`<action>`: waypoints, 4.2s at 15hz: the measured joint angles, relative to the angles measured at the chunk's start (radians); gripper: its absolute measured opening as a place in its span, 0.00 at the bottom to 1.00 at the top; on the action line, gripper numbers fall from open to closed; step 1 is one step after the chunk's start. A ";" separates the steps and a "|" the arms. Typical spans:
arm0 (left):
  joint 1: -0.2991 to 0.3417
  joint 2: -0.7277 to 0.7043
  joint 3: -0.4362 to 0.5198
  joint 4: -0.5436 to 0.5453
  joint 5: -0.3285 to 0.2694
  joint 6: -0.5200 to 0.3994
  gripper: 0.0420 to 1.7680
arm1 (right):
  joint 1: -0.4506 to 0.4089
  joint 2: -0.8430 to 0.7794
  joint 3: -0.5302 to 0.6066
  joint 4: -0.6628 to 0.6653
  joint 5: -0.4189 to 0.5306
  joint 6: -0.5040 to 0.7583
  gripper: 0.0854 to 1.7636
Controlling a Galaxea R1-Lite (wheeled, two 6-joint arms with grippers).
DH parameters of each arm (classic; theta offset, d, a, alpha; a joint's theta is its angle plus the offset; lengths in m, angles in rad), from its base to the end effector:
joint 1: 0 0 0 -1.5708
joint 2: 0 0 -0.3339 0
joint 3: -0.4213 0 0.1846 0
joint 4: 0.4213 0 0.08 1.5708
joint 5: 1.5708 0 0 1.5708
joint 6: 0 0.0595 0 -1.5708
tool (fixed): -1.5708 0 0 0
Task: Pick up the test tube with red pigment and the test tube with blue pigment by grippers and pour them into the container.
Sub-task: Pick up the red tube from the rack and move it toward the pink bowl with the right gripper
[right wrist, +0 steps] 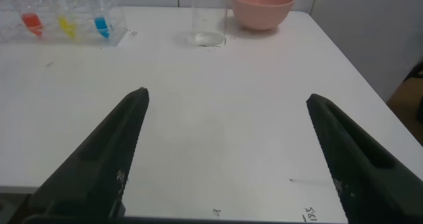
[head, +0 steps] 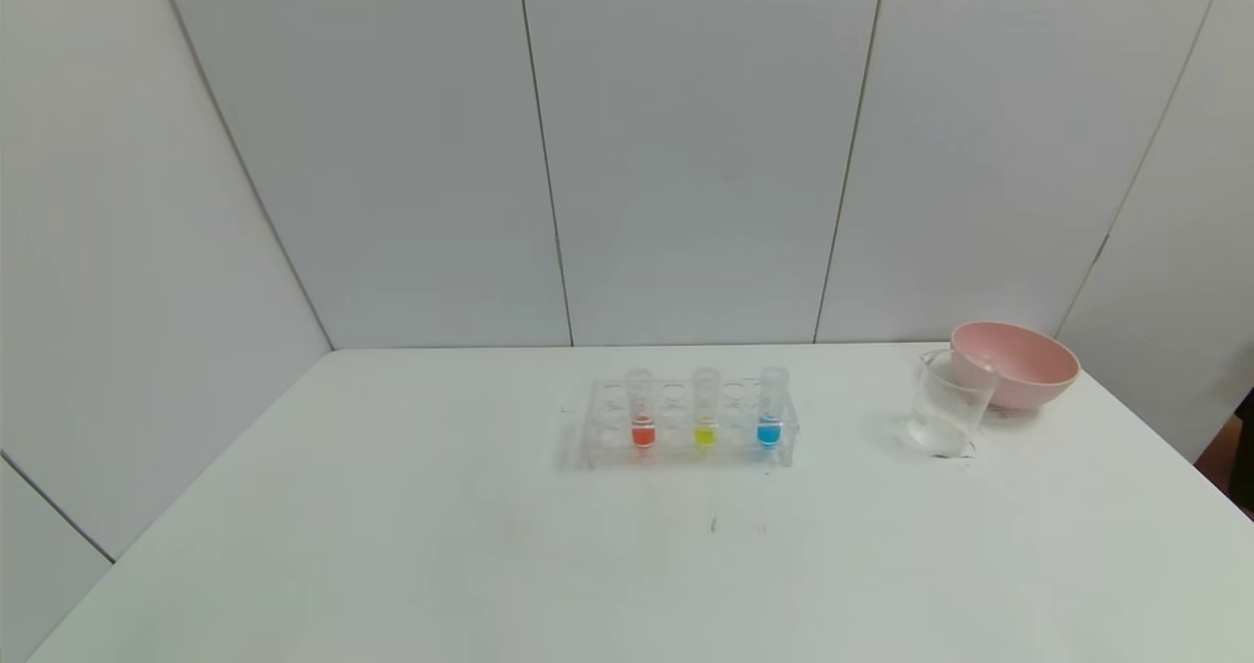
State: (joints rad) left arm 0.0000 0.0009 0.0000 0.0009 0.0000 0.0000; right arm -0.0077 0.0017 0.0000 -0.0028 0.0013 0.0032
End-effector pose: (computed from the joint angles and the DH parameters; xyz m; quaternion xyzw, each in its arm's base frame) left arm -0.0259 0.0000 0.0754 0.0000 0.0009 0.0000 1.0000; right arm -0.0258 0.0003 0.0759 0.0016 -0.0006 -0.0032 1.0000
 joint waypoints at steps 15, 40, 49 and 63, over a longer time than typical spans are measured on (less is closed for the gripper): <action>0.000 0.000 0.000 0.000 0.000 0.000 1.00 | 0.007 0.050 -0.083 -0.010 -0.006 0.025 0.97; 0.000 0.000 0.000 0.000 0.000 0.000 1.00 | 0.228 1.738 -0.111 -1.564 -0.051 0.051 0.97; 0.000 0.000 0.000 0.000 0.000 0.000 1.00 | 0.751 1.877 -0.211 -1.567 -0.509 0.114 0.97; 0.000 0.000 0.000 0.000 0.000 0.000 1.00 | 0.999 2.246 -0.605 -1.565 -0.611 0.079 0.97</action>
State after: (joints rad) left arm 0.0000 0.0009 0.0000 0.0009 0.0000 0.0000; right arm 0.9909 2.2481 -0.6047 -1.5674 -0.6096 0.0821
